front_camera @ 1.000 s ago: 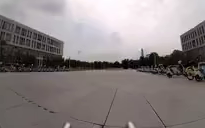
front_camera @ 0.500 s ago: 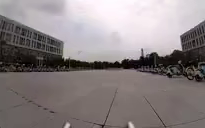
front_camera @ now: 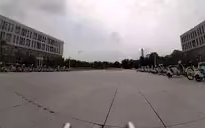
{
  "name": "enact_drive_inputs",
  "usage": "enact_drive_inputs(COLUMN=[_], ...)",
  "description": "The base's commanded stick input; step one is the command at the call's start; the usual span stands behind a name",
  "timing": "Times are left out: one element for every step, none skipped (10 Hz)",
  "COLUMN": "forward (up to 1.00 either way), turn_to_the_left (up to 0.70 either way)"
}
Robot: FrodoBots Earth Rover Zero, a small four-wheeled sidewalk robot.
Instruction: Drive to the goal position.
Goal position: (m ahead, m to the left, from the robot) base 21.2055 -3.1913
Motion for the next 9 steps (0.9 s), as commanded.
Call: enact_drive_inputs(forward=[0.85, 0.85, 0.85, 0.85, 0.85, 0.85, 0.85, 0.85, 0.85], turn_to_the_left=[0.00, 0.00, 0.00, 0.00, 0.00, 0.00, 0.00, 0.00, 0.00])
